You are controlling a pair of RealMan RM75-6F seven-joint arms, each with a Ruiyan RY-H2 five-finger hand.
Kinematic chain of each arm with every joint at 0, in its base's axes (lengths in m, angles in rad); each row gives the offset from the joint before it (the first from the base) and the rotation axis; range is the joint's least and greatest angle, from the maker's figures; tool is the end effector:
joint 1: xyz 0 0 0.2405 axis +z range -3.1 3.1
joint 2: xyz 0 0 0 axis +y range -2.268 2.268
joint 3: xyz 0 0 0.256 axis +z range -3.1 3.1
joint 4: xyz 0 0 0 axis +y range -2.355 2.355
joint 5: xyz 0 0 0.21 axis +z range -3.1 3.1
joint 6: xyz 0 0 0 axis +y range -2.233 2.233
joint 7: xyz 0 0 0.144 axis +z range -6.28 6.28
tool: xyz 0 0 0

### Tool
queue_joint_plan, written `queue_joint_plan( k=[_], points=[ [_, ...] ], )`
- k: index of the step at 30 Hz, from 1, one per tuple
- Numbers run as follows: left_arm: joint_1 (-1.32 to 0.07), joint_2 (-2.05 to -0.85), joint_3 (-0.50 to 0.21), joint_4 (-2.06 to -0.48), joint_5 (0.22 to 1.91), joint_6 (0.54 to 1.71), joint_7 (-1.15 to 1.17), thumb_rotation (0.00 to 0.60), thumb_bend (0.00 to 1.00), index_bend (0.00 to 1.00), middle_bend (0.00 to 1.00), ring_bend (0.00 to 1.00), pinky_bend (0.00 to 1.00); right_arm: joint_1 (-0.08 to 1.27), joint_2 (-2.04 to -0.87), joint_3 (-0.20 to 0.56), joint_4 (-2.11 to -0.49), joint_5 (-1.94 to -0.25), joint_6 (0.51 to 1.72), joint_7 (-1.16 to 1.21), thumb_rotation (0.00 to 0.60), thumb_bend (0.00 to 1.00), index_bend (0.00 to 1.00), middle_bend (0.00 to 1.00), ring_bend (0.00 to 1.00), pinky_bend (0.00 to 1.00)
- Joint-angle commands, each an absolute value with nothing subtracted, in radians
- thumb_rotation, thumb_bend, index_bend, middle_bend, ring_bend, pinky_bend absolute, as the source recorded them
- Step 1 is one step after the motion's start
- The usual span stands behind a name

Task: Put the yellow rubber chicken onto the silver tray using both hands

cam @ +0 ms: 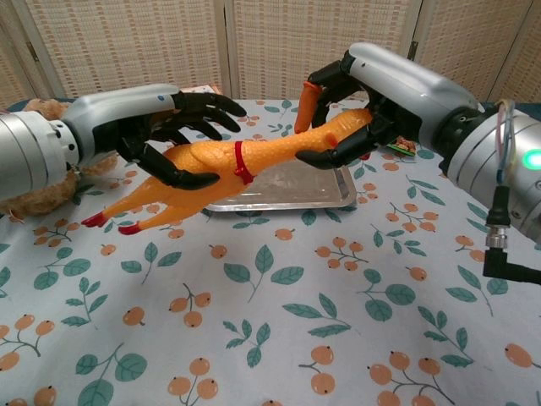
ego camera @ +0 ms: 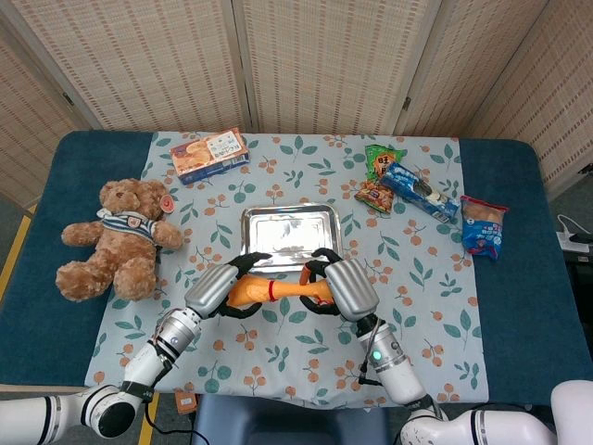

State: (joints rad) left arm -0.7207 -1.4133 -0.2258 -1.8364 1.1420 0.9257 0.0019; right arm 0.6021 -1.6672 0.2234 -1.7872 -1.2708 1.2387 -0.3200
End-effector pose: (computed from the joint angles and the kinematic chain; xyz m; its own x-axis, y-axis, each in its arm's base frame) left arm -0.0866 0.3008 0.0113 0.0100 0.4912 0.8710 0.9217 -0.3423 0.1824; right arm -0.0748 -0.2751 -0.0059 0.0304 -0.1913 0.9811 -0.9189 -0.3915 -0.0479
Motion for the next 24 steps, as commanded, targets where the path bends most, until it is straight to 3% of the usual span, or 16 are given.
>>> queue_joint_plan(
  k=[1, 19, 22, 23, 24],
  points=[
    [-0.723, -1.393, -0.237, -1.851, 1.154, 0.911, -0.063, 0.6, 0.34, 0.0, 0.0, 0.0, 0.1, 0.601, -1.667, 0.22, -1.787, -1.272, 1.239, -0.324, 0.6, 0.39, 0.91, 0.6, 0.75, 0.9],
    [-0.751, -1.359, -0.215, -1.837, 1.092, 0.872, -0.028, 0.6, 0.33, 0.0, 0.0, 0.0, 0.07, 0.592, -1.667, 0.23, -1.796, -1.316, 1.266, -0.285, 0.6, 0.4, 0.92, 0.61, 0.75, 0.9],
    [-0.76, -1.359, -0.21, -1.831, 1.063, 0.879, 0.017, 0.6, 0.37, 0.03, 0.02, 0.02, 0.15, 0.591, -1.669, 0.229, -1.791, -1.324, 1.268, -0.275, 0.6, 0.39, 0.92, 0.61, 0.75, 0.9],
    [-0.761, -1.363, -0.209, -1.83, 1.051, 0.887, 0.031, 0.6, 0.38, 0.06, 0.06, 0.05, 0.19, 0.59, -1.669, 0.229, -1.79, -1.325, 1.268, -0.272, 0.6, 0.39, 0.92, 0.61, 0.76, 0.9],
    [-0.762, -1.37, -0.21, -1.829, 1.035, 0.901, 0.049, 0.6, 0.41, 0.16, 0.15, 0.12, 0.26, 0.59, -1.669, 0.229, -1.789, -1.327, 1.268, -0.269, 0.6, 0.39, 0.92, 0.61, 0.76, 0.9]
  ],
)
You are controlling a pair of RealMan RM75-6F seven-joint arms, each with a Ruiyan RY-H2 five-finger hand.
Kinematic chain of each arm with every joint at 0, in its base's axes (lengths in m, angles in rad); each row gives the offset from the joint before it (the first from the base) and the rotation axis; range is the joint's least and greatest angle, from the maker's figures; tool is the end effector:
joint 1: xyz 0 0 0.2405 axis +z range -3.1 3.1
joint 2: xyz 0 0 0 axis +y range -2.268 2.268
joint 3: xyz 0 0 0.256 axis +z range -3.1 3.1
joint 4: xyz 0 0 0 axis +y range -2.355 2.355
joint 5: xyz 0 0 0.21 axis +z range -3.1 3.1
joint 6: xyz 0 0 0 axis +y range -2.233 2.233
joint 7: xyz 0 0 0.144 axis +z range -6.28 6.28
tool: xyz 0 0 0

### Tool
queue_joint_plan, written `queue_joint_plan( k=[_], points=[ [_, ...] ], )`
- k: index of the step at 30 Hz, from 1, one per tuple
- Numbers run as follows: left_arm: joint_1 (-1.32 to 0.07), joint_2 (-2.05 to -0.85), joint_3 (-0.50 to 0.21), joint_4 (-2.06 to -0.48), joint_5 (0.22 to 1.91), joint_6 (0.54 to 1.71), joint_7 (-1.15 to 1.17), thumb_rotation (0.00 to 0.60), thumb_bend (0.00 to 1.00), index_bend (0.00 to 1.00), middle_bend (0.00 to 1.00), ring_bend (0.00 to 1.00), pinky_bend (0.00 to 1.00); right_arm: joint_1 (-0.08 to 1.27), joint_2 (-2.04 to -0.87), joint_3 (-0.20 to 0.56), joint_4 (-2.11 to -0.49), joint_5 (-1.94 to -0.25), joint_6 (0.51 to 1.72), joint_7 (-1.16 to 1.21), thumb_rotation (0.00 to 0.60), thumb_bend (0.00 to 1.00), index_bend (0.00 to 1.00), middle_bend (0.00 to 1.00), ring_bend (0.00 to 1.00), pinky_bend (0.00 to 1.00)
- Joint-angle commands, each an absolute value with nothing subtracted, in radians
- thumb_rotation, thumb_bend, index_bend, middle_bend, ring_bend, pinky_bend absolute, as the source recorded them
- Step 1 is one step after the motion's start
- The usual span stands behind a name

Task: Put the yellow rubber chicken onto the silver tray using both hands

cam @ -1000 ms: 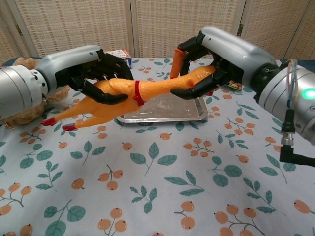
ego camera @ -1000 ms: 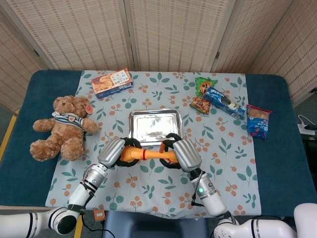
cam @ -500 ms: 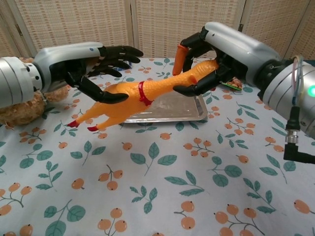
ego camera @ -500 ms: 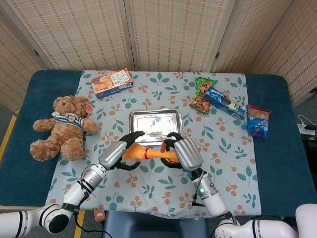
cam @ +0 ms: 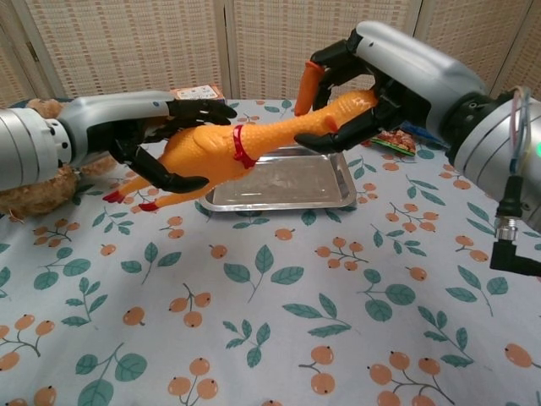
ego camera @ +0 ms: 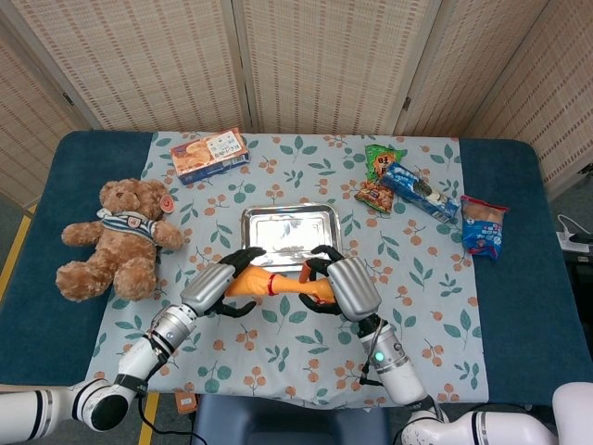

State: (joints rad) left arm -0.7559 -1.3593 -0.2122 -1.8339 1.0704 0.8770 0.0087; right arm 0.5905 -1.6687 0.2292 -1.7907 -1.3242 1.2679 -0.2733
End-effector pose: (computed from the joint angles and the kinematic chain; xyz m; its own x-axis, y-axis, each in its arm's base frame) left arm -0.0959 0.3094 0.0165 0.0527 0.5173 0.8542 0.9406 -0.3131 0.1316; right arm -0.0710 -0.2734 0.0015 -0.0237 -0.1629 0.9864 -0.9068 -0.4119 -0.0898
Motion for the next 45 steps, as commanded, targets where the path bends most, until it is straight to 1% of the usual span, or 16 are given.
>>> queue_joint_plan(
  k=[1, 4, 7, 10, 16, 21, 23, 24, 26, 28, 29, 30, 31, 34, 40, 45],
  points=[
    [-0.761, -1.378, -0.213, -1.828, 1.022, 0.919, 0.061, 0.6, 0.44, 0.27, 0.26, 0.22, 0.33, 0.59, -1.668, 0.23, -1.789, -1.327, 1.267, -0.268, 0.6, 0.39, 0.92, 0.61, 0.76, 0.9],
    [-0.756, -1.405, -0.22, -1.827, 0.999, 0.969, 0.092, 0.6, 0.54, 0.51, 0.5, 0.42, 0.49, 0.589, -1.665, 0.229, -1.79, -1.327, 1.264, -0.267, 0.6, 0.39, 0.92, 0.61, 0.76, 0.9],
    [-0.752, -1.419, -0.227, -1.829, 0.991, 0.996, 0.099, 0.6, 0.62, 0.69, 0.67, 0.54, 0.61, 0.588, -1.663, 0.227, -1.79, -1.326, 1.261, -0.268, 0.6, 0.39, 0.92, 0.61, 0.76, 0.9],
    [-0.746, -1.44, -0.232, -1.82, 1.003, 1.034, 0.112, 0.6, 0.65, 0.84, 0.8, 0.65, 0.71, 0.588, -1.664, 0.227, -1.788, -1.322, 1.258, -0.27, 0.6, 0.39, 0.92, 0.61, 0.76, 0.9],
    [-0.742, -1.466, -0.212, -1.804, 1.042, 1.077, 0.172, 0.6, 0.65, 0.88, 0.88, 0.73, 0.8, 0.587, -1.663, 0.229, -1.793, -1.32, 1.259, -0.274, 0.6, 0.39, 0.92, 0.61, 0.76, 0.9],
    [-0.737, -1.468, -0.217, -1.812, 1.045, 1.078, 0.162, 0.6, 0.65, 0.88, 0.89, 0.75, 0.82, 0.584, -1.659, 0.228, -1.797, -1.32, 1.26, -0.276, 0.6, 0.39, 0.92, 0.61, 0.76, 0.9],
    [-0.729, -1.476, -0.23, -1.817, 1.05, 1.093, 0.137, 0.6, 0.64, 0.89, 0.87, 0.74, 0.79, 0.584, -1.657, 0.229, -1.8, -1.32, 1.261, -0.277, 0.6, 0.39, 0.92, 0.61, 0.76, 0.9],
    [-0.727, -1.474, -0.226, -1.817, 1.055, 1.091, 0.137, 0.6, 0.62, 0.86, 0.83, 0.71, 0.74, 0.584, -1.656, 0.23, -1.8, -1.319, 1.261, -0.277, 0.6, 0.39, 0.92, 0.61, 0.76, 0.9],
    [-0.727, -1.458, -0.213, -1.826, 1.065, 1.066, 0.13, 0.6, 0.56, 0.66, 0.64, 0.55, 0.59, 0.583, -1.655, 0.231, -1.8, -1.318, 1.261, -0.278, 0.6, 0.39, 0.92, 0.61, 0.76, 0.9],
    [-0.736, -1.429, -0.205, -1.841, 1.054, 1.007, 0.107, 0.6, 0.5, 0.24, 0.29, 0.26, 0.4, 0.583, -1.656, 0.23, -1.799, -1.317, 1.261, -0.279, 0.6, 0.39, 0.92, 0.61, 0.76, 0.9],
    [-0.739, -1.419, -0.208, -1.846, 1.051, 0.985, 0.088, 0.6, 0.49, 0.13, 0.18, 0.16, 0.34, 0.582, -1.656, 0.23, -1.798, -1.317, 1.261, -0.28, 0.6, 0.39, 0.92, 0.61, 0.76, 0.9],
    [-0.741, -1.409, -0.212, -1.851, 1.049, 0.967, 0.068, 0.6, 0.46, 0.02, 0.05, 0.04, 0.24, 0.582, -1.656, 0.229, -1.798, -1.317, 1.261, -0.279, 0.6, 0.39, 0.92, 0.61, 0.76, 0.9],
    [-0.741, -1.398, -0.218, -1.855, 1.052, 0.948, 0.037, 0.6, 0.44, 0.0, 0.0, 0.0, 0.16, 0.582, -1.656, 0.229, -1.797, -1.316, 1.261, -0.279, 0.6, 0.39, 0.92, 0.61, 0.76, 0.9],
    [-0.738, -1.371, -0.232, -1.86, 1.077, 0.907, -0.047, 0.6, 0.38, 0.0, 0.0, 0.0, 0.04, 0.581, -1.654, 0.232, -1.795, -1.312, 1.259, -0.279, 0.6, 0.39, 0.92, 0.61, 0.76, 0.9],
    [-0.728, -1.336, -0.246, -1.857, 1.127, 0.859, -0.178, 0.6, 0.34, 0.0, 0.0, 0.0, 0.01, 0.581, -1.651, 0.234, -1.793, -1.302, 1.252, -0.272, 0.6, 0.39, 0.92, 0.61, 0.76, 0.9],
    [-0.724, -1.316, -0.244, -1.851, 1.161, 0.856, -0.206, 0.6, 0.33, 0.0, 0.0, 0.0, 0.0, 0.582, -1.652, 0.239, -1.79, -1.302, 1.255, -0.272, 0.6, 0.39, 0.92, 0.61, 0.76, 0.9]
  ],
)
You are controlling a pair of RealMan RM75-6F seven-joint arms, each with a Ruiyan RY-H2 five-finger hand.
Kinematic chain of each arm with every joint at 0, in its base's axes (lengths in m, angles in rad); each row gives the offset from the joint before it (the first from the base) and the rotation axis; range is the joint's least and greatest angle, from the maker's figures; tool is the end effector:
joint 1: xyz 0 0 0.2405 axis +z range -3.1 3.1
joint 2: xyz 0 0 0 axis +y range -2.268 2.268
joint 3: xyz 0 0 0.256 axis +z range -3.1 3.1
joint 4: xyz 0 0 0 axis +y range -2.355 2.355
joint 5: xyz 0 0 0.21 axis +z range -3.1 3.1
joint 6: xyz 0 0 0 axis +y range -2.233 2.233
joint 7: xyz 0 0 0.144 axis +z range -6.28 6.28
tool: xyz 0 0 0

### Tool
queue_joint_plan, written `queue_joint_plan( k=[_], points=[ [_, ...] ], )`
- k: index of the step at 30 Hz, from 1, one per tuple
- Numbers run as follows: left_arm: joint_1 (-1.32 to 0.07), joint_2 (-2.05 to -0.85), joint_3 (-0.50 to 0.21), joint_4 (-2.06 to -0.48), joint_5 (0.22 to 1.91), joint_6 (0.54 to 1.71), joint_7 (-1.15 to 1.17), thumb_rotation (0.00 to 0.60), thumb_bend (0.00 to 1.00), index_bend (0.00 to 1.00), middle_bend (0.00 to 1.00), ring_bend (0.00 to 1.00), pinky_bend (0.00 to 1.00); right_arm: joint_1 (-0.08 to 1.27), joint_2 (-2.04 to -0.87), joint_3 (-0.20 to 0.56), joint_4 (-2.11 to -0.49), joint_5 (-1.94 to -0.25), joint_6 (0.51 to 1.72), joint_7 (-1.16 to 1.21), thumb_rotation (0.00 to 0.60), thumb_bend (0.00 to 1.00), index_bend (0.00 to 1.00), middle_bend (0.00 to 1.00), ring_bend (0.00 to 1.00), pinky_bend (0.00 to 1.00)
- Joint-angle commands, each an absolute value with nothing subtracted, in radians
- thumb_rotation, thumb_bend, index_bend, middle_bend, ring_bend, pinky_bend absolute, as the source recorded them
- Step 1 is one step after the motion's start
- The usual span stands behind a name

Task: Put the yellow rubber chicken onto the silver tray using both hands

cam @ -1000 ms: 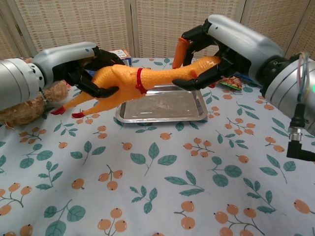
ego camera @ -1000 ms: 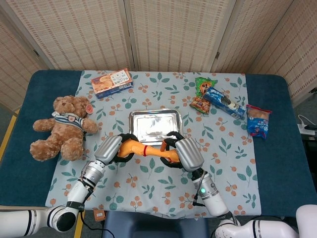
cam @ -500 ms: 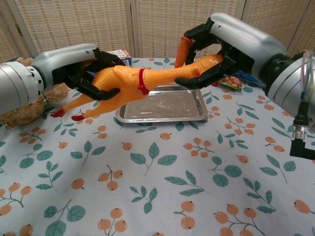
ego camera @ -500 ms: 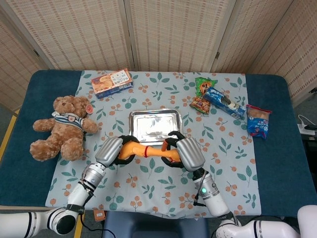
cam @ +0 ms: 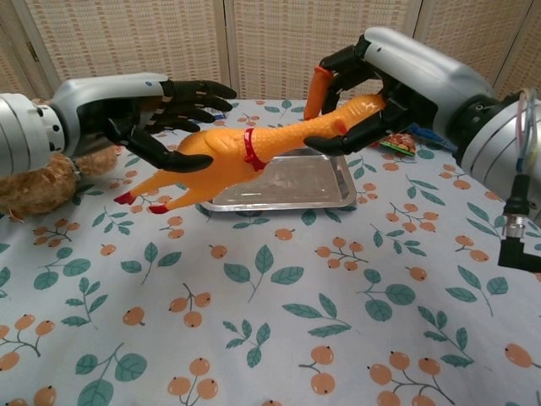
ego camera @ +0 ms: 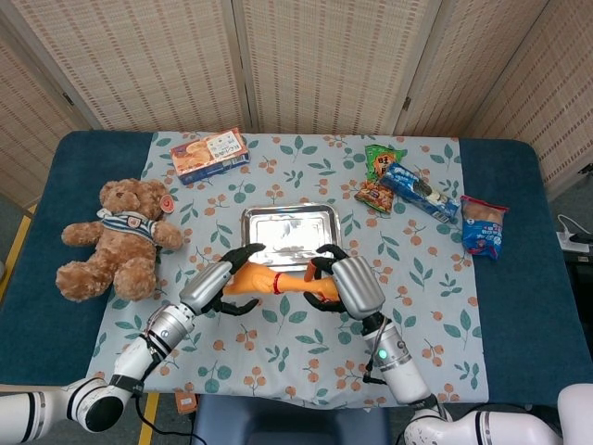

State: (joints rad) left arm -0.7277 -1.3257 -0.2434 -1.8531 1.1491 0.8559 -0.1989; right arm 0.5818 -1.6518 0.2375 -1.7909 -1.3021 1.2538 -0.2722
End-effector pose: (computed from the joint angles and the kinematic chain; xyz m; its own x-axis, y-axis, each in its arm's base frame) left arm -0.0913 0.3087 0.0287 -0.1003 0.5567 0.8246 0.9191 -0.2655 0.2910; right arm -0.0779 -0.2770 0.0037 -0.0153 -0.1673 0.9858 -0.9179 -0.3886 -0.0802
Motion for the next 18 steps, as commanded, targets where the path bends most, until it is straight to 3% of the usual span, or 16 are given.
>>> queue_joint_plan(
  k=[1, 10, 18],
  points=[
    [-0.722, -1.308, -0.241, -1.846, 1.168, 0.861, -0.2, 0.6, 0.33, 0.0, 0.0, 0.0, 0.0, 0.581, -1.651, 0.241, -1.787, -1.302, 1.257, -0.271, 0.6, 0.39, 0.92, 0.61, 0.76, 0.9],
    [-0.665, -1.24, -0.202, -1.72, 1.206, 0.992, -0.041, 0.6, 0.33, 0.0, 0.0, 0.0, 0.0, 0.582, -1.636, 0.291, -1.735, -1.266, 1.262, -0.227, 0.6, 0.39, 0.92, 0.61, 0.76, 0.9],
    [-0.588, -1.208, -0.177, -1.629, 1.255, 1.064, -0.149, 0.6, 0.33, 0.0, 0.0, 0.0, 0.0, 0.605, -1.686, 0.335, -1.543, -1.246, 1.254, -0.123, 0.6, 0.39, 0.92, 0.61, 0.78, 0.9]
  ],
)
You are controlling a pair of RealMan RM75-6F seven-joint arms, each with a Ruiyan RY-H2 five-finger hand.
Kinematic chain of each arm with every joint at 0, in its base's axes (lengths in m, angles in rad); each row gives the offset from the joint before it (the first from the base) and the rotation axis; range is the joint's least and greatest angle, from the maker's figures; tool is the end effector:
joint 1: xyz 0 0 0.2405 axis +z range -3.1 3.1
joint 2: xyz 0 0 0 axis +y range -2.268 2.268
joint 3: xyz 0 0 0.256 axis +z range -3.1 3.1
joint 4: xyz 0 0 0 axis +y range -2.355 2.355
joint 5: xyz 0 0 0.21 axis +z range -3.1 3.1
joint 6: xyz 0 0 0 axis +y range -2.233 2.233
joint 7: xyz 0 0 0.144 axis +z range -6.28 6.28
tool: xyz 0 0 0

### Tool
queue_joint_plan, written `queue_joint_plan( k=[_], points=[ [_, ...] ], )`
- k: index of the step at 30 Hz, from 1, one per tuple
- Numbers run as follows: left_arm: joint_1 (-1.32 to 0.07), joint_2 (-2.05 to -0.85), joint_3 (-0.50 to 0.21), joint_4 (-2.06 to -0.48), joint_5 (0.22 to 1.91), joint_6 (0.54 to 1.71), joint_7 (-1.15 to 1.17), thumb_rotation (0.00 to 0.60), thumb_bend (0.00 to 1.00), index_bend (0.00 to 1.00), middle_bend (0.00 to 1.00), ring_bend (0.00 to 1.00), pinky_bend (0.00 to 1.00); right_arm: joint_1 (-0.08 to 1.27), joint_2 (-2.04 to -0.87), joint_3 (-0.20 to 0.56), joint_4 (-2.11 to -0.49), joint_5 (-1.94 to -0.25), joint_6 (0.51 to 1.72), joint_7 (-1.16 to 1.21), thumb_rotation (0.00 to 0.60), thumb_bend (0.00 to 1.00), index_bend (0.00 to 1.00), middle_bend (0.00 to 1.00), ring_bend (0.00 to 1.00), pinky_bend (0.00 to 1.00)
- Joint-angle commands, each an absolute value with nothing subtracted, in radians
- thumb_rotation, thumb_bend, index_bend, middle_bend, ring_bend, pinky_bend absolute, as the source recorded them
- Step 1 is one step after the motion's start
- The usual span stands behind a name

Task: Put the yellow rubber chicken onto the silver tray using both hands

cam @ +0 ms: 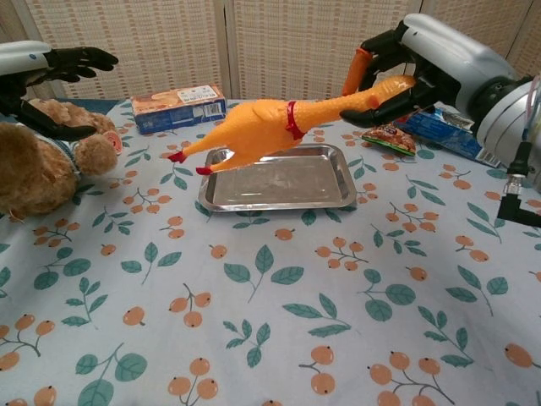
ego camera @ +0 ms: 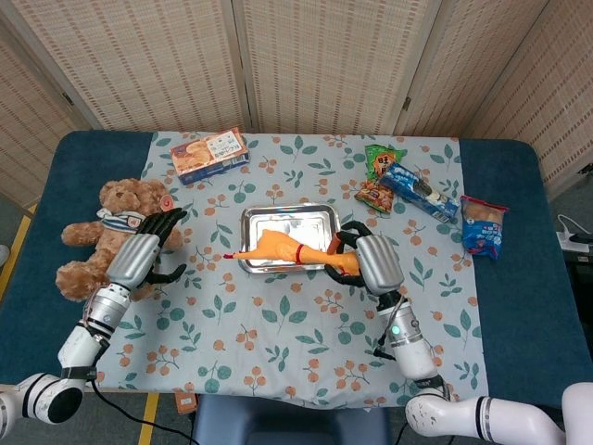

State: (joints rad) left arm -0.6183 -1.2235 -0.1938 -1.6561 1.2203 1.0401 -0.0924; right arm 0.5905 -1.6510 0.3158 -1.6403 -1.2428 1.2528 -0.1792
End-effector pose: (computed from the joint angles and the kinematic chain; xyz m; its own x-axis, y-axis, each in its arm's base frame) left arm -0.1835 0.3385 0.0916 0.1543 0.2251 0.9620 0.9618 -0.2569 -0.0941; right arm -0.1070 -0.3162 0.0140 -0.0403 -0.0756 0.9963 -0.9527 -0.2977 -0.0611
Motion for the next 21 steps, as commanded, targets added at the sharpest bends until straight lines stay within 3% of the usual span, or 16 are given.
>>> queue_joint_plan(
  k=[1, 13, 21],
  points=[
    [-0.579, -1.206, -0.168, -1.618, 1.275, 1.071, -0.169, 0.6, 0.33, 0.0, 0.0, 0.0, 0.0, 0.611, -1.709, 0.338, -1.489, -1.254, 1.258, -0.097, 0.6, 0.39, 0.92, 0.61, 0.78, 0.9],
    [-0.571, -1.229, -0.134, -1.565, 1.392, 1.096, -0.205, 0.6, 0.33, 0.0, 0.0, 0.0, 0.0, 0.677, -1.889, 0.334, -1.12, -1.275, 1.203, 0.115, 0.6, 0.39, 0.93, 0.62, 0.79, 0.9],
    [-0.576, -1.243, -0.139, -1.556, 1.379, 1.084, -0.185, 0.6, 0.33, 0.0, 0.0, 0.0, 0.0, 0.686, -1.971, 0.349, -0.974, -1.336, 1.288, 0.312, 0.6, 0.4, 0.93, 0.62, 0.8, 0.9]
  ],
)
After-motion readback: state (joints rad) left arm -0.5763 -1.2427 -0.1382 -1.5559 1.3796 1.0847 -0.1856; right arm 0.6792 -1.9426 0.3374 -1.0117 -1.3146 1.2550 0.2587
